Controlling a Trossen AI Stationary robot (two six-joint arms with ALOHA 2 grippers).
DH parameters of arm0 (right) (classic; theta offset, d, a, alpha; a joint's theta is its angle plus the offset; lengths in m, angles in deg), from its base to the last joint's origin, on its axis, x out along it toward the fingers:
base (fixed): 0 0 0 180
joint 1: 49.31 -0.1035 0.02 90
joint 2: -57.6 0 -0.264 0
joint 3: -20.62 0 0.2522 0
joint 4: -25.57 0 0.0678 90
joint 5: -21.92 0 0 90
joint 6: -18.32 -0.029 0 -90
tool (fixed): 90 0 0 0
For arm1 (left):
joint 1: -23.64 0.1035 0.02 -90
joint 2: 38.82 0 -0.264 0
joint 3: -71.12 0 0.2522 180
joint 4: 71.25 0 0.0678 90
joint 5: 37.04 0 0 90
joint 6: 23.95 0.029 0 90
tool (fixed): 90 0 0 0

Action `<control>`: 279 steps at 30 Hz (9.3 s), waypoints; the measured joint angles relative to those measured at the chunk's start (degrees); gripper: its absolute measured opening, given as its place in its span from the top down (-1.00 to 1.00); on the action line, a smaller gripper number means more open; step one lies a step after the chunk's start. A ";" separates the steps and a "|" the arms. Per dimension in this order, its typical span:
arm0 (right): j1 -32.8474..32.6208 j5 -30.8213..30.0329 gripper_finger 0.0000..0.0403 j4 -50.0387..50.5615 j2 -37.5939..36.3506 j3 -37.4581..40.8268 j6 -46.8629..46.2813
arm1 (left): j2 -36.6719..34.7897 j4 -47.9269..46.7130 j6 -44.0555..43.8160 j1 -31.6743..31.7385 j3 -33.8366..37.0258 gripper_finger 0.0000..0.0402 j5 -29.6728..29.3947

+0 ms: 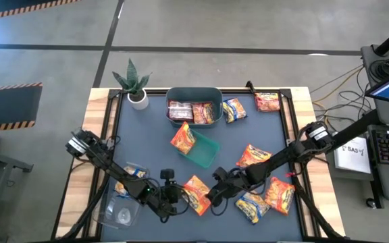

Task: Sort Maruchan noodles
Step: Put the orange noodle pack into the green bin

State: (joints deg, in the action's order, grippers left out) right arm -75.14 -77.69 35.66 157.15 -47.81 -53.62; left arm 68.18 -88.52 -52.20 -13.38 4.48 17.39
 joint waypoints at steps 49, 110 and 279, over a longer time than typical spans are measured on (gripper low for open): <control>2.31 5.54 -0.16 -21.74 6.54 2.47 -0.14 | 0.09 0.96 -0.77 -1.06 0.13 0.60 -3.03; 3.17 6.26 0.35 -13.58 -7.28 2.41 24.97 | -22.50 -5.03 14.83 -8.35 -1.40 0.53 -16.11; 3.74 -23.27 -0.21 -3.52 -40.63 6.47 70.47 | -0.15 23.26 8.35 14.84 -8.76 0.35 -48.88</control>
State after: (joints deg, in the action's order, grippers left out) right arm -71.40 -100.96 32.13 116.52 -41.35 16.85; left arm 68.03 -65.26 -43.84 1.46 -4.28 -31.49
